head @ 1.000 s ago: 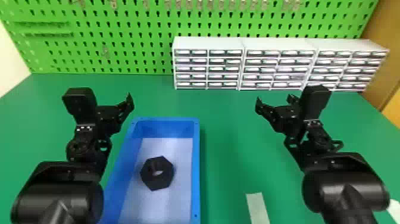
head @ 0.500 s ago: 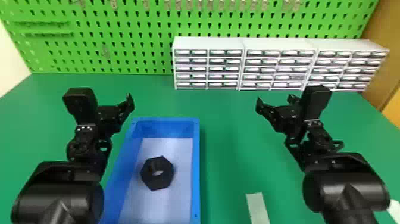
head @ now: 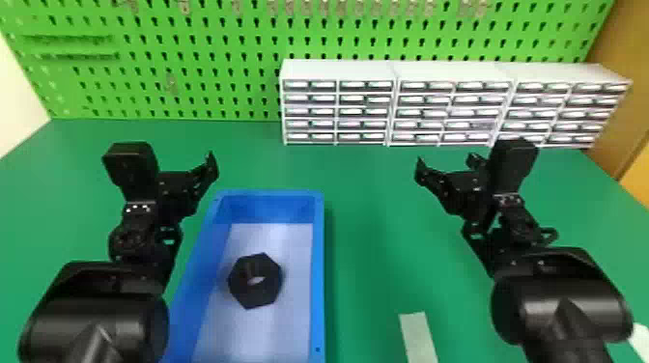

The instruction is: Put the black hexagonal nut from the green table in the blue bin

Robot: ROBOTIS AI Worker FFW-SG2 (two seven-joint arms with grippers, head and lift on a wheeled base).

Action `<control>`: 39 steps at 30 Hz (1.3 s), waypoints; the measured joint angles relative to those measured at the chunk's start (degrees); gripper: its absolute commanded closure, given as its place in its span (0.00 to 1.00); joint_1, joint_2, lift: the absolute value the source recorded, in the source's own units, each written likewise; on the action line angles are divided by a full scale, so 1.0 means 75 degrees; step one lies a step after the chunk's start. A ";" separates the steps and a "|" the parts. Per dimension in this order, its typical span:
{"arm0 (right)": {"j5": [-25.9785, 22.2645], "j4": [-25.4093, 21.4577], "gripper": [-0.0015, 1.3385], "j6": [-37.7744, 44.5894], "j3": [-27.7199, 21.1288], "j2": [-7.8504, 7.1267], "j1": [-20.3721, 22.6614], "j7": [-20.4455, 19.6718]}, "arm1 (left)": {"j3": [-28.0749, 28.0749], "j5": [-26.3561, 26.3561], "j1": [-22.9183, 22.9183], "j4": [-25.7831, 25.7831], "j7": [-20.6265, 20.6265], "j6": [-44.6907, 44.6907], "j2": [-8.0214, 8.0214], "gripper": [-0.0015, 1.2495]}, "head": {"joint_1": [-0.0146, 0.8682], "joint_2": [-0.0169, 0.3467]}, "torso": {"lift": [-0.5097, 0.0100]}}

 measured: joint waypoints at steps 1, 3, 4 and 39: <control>0.0000 0.0000 0.16 0.0000 -0.0001 0.0000 0.0000 0.0000 | 0.0000 0.0000 0.0000 0.0000 0.0000 0.0000 0.0000 0.19 | 0.79 0.19 | 0.80; 0.0000 0.0000 0.16 0.0000 -0.0002 0.0000 0.0000 0.0000 | -0.0001 0.0000 0.0000 0.0000 0.0000 0.0000 0.0000 0.19 | 0.79 0.19 | 0.80; 0.0000 0.0000 0.16 0.0000 -0.0002 0.0000 0.0000 0.0000 | -0.0001 -0.0001 0.0000 0.0000 0.0000 0.0000 0.0001 0.19 | 0.79 0.19 | 0.80; 0.0000 0.0011 0.16 0.0011 0.0052 -0.0014 -0.0030 -0.0019 | 0.0000 -0.0020 -0.0019 0.0000 0.0000 0.0002 0.0000 0.19 | 0.79 0.19 | 0.80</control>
